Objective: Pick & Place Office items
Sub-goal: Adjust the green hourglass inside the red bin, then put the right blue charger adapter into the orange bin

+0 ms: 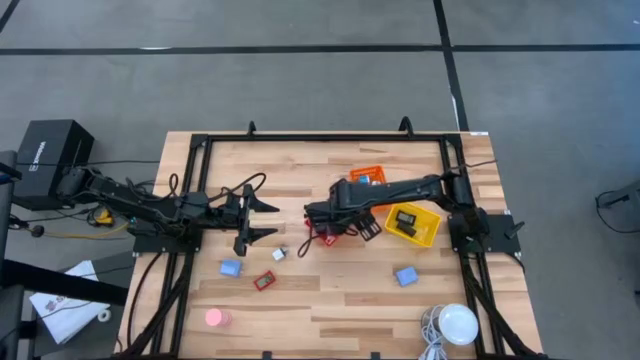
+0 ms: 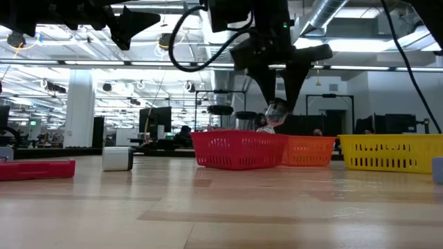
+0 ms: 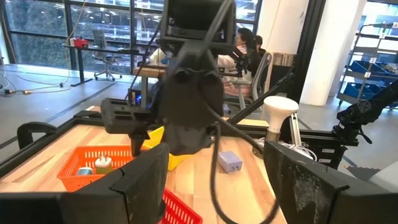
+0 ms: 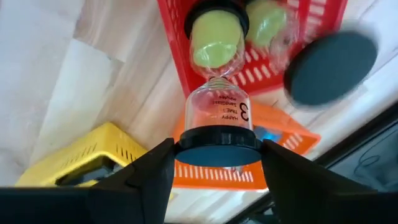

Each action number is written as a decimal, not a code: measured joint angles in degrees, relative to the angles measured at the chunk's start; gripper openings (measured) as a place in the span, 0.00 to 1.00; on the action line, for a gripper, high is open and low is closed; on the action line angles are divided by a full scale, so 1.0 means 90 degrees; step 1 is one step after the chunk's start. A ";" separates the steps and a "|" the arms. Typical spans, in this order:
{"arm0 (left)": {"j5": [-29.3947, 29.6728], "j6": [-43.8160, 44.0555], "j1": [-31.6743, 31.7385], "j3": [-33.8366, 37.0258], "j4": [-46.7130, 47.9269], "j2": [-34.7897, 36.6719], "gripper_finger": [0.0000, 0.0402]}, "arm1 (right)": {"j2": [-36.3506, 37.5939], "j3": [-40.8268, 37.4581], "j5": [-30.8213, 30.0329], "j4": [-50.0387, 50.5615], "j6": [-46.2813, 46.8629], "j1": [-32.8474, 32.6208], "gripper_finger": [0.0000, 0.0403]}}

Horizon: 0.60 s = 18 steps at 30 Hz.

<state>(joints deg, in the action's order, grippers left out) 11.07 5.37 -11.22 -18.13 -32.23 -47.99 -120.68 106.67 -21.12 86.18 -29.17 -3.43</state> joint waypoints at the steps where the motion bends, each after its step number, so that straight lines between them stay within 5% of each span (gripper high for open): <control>1: 0.0000 0.0000 0.0000 0.0000 0.0000 0.0000 0.64 | 0.0000 0.0000 0.0000 -0.0039 -0.0057 -0.0017 0.56; 18: 0.0000 0.0000 -0.0002 0.0002 0.0002 0.0000 0.64 | 0.0000 0.0000 0.0000 -0.0460 -0.0305 0.0037 0.57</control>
<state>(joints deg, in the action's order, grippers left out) 11.07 5.37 -11.25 -18.11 -32.21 -47.99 -120.68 106.67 -21.12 82.04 -31.92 -3.09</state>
